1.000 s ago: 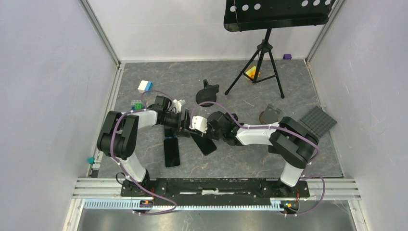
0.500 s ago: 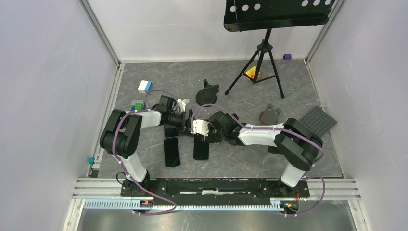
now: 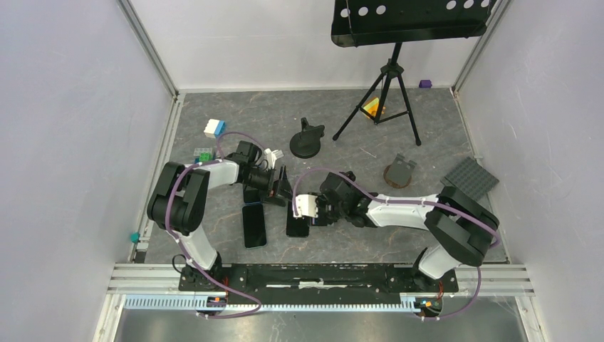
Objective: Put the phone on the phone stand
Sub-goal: Pick up the phone at the center of the board.
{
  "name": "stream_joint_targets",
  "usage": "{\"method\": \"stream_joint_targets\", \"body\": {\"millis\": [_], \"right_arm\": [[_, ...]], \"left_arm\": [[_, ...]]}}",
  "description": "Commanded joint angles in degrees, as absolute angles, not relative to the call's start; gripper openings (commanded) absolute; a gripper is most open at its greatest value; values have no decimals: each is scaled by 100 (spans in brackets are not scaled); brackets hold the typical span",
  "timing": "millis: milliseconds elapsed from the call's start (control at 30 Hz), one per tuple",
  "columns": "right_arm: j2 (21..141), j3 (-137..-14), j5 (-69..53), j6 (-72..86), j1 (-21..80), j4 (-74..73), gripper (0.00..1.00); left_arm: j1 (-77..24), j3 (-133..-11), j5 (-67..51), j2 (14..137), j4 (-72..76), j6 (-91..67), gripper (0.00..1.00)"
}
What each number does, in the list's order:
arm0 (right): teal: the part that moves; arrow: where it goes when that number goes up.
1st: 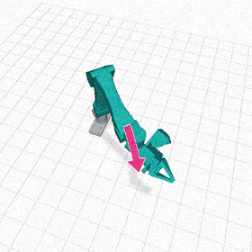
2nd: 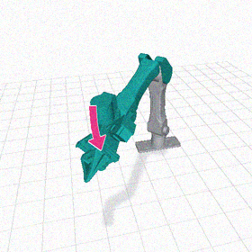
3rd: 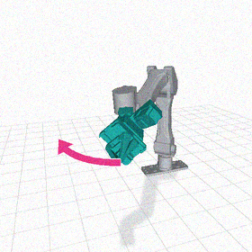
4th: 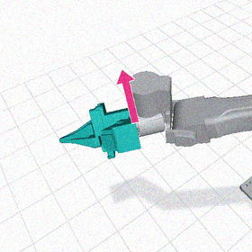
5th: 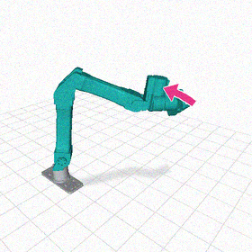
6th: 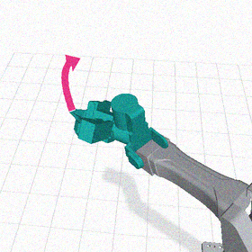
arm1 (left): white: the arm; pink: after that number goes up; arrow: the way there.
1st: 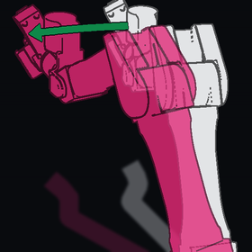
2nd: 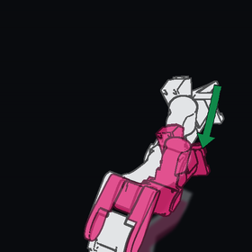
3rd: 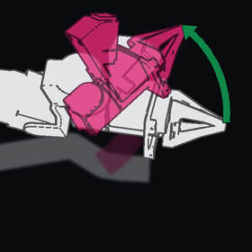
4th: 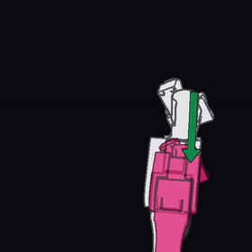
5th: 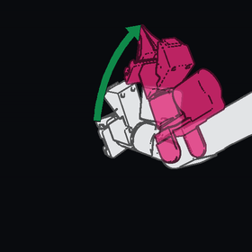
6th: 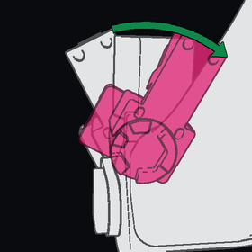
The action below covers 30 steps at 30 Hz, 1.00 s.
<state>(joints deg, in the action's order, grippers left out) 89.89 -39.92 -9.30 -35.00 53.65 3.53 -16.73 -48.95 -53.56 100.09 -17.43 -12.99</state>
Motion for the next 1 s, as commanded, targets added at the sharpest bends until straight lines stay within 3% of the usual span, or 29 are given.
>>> {"method": "stream_joint_targets", "body": {"millis": [0,500,967], "right_arm": [[9052,-3738,-1359,-3792,5685,-353,57],[9829,-4202,-1226,-3020,6041,471,49],[10093,-4290,-88,-2742,5960,932,42]], "left_arm": [[-1651,-4959,-5210,10000,-2486,-449,93],[-1686,-4267,-5154,10184,-929,-1405,94],[-1705,-4648,-5555,10309,-1489,-972,85]]}}
